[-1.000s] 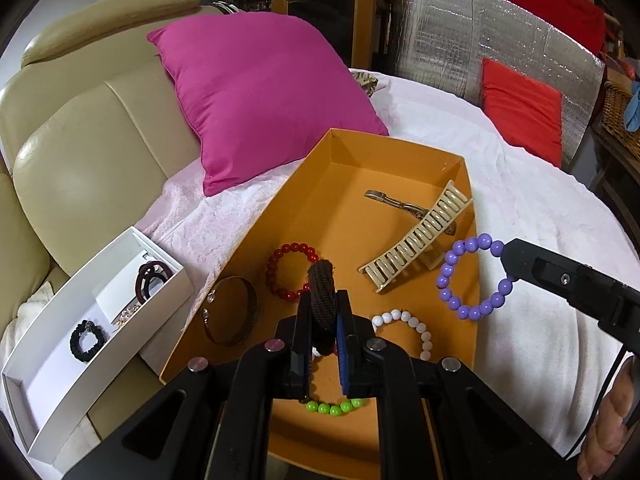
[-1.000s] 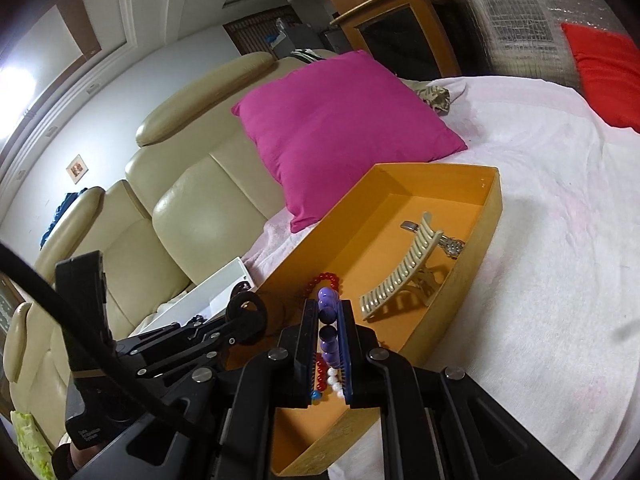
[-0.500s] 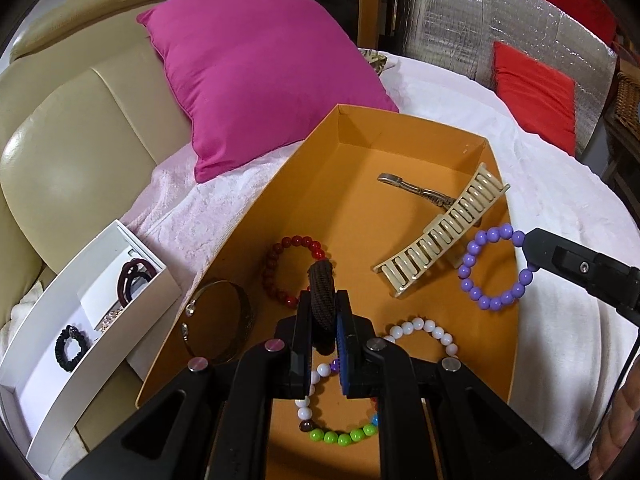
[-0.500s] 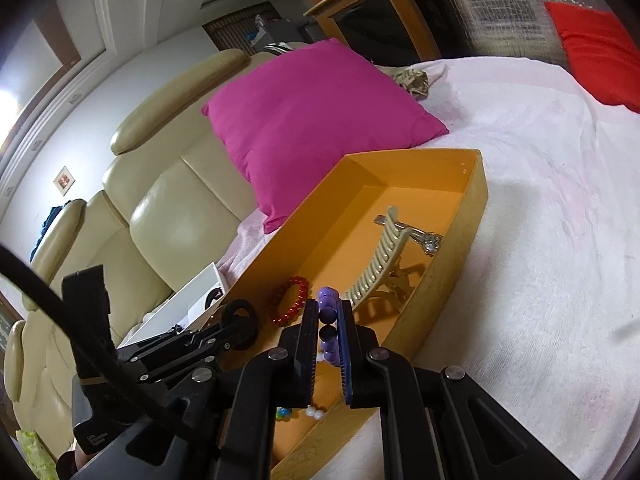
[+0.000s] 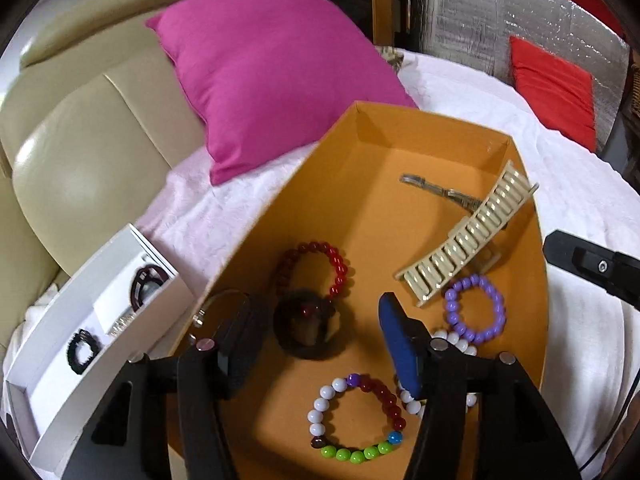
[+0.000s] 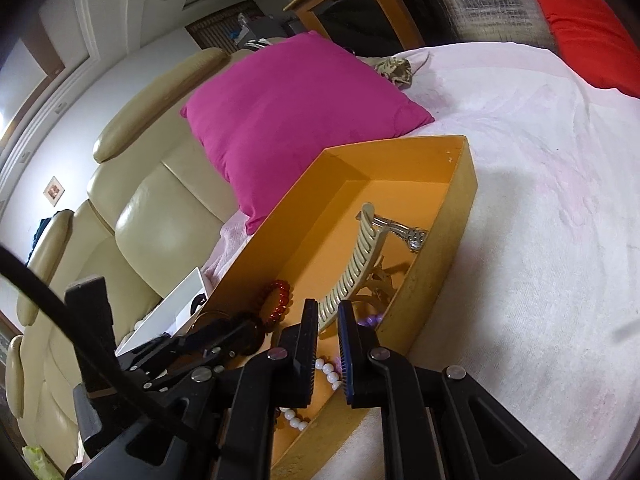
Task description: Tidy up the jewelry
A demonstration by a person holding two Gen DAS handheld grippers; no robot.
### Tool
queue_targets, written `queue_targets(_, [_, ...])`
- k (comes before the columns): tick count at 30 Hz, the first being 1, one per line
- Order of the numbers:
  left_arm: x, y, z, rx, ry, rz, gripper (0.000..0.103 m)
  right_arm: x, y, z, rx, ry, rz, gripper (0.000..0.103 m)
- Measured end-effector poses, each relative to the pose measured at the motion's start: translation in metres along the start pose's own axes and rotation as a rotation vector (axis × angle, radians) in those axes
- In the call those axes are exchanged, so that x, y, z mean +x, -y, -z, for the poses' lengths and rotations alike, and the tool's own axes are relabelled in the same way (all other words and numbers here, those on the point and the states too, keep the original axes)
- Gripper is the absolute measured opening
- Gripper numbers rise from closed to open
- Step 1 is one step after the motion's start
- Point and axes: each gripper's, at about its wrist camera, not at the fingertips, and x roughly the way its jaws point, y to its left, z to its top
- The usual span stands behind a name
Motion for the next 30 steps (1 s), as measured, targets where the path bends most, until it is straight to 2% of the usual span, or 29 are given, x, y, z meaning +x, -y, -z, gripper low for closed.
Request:
queue_targets(3, [-0.009,0.000,-0.004,0.001,0.014,-0.024,0.065,-0.005,0.002,0.000,0.010,0.000,0.000,0.012])
queue_targets(5, [-0.021,0.000,-0.006,-0.004,0.041,-0.032,0.067,-0.010,0.002,0.000,0.019,-0.002,-0.007,0.012])
queue_targets(7, [-0.033,0.000,-0.008,-0.009,0.062,-0.052,0.075,-0.017,0.000,0.001,0.013,0.001,-0.010,0.012])
queue_targets(9, [-0.048,0.002,-0.010,-0.005,0.093,-0.063,0.076,-0.024,-0.003,0.001,-0.001,0.003,-0.004,0.013])
queue_targets(12, [-0.069,0.004,-0.013,-0.001,0.125,-0.089,0.079,-0.042,-0.010,0.003,-0.027,0.016,0.005,0.022])
queue_targets(15, [-0.094,0.008,-0.014,0.002,0.170,-0.120,0.083,-0.063,-0.020,0.005,-0.074,0.038,0.025,0.037])
queue_targets(17, [-0.113,0.010,-0.015,0.001,0.201,-0.132,0.086,-0.081,-0.028,0.008,-0.116,0.061,0.047,0.055])
queue_targets(21, [-0.148,0.012,-0.015,-0.017,0.251,-0.140,0.088,-0.115,-0.045,0.014,-0.191,0.107,0.083,0.059])
queue_targets(27, [-0.201,0.018,-0.010,-0.027,0.331,-0.227,0.088,-0.173,-0.067,0.024,-0.257,0.187,0.114,0.063])
queue_targets(30, [-0.227,0.021,-0.006,-0.014,0.358,-0.219,0.089,-0.197,-0.078,0.029,-0.280,0.216,0.116,0.066])
